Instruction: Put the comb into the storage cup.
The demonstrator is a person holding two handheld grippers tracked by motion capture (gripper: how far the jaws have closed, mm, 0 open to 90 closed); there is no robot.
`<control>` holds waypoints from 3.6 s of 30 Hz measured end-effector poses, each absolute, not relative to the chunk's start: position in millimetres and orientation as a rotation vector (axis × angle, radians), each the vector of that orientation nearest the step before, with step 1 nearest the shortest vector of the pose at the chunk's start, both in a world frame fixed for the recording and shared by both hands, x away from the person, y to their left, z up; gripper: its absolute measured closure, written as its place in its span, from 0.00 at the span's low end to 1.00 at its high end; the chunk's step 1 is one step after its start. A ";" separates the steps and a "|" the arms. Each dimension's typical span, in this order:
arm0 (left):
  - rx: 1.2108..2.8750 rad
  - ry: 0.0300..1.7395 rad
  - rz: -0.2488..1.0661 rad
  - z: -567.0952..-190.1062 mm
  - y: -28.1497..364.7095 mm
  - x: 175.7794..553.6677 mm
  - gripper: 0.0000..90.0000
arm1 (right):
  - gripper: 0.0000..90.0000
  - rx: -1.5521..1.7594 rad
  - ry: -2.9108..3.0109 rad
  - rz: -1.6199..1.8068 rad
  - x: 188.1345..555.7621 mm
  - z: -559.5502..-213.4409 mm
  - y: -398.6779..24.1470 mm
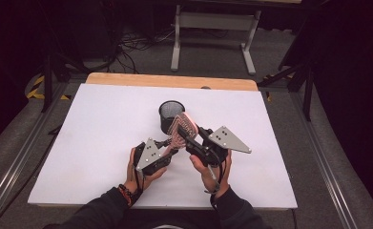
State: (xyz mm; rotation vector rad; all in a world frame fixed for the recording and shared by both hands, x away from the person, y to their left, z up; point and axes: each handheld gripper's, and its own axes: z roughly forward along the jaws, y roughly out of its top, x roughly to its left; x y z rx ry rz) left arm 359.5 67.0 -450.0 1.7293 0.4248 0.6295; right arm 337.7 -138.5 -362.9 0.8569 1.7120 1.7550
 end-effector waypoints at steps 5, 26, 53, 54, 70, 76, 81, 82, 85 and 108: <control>1.751 0.385 0.660 -449.1 64.3 356.0 0.70 | 0.71 0.799 1.701 1.742 332.5 -364.0 -138.5; 1.896 0.293 0.640 -451.1 57.4 351.3 0.29 | 0.71 0.704 1.737 1.695 332.2 -364.9 -150.1; 1.907 0.315 0.576 -440.9 102.8 357.1 0.08 | 0.71 0.693 1.758 1.631 340.7 -364.1 -167.3; 1.907 0.315 0.575 -440.9 103.9 356.9 0.08 | 0.71 0.694 1.754 1.632 340.5 -363.4 -168.3; 1.848 0.351 0.558 -434.2 143.0 345.4 0.06 | 0.71 0.702 1.727 1.631 341.1 -358.9 -176.6; 1.822 0.427 0.575 -436.3 177.7 339.8 0.06 | 0.71 0.696 1.717 1.638 338.4 -354.7 -179.3; 1.829 0.479 0.584 -444.2 202.0 338.7 0.06 | 0.71 0.673 1.714 1.632 335.8 -350.6 -180.1; 1.829 0.479 0.584 -444.2 202.0 338.7 0.06 | 0.71 0.669 1.714 1.634 335.4 -350.2 -180.1; 1.823 0.504 0.586 -447.5 215.7 334.9 0.06 | 0.71 0.663 1.714 1.636 334.4 -348.2 -180.9; 1.808 0.545 0.559 -453.8 231.0 334.8 0.05 | 0.71 0.700 1.659 1.649 340.5 -336.2 -200.4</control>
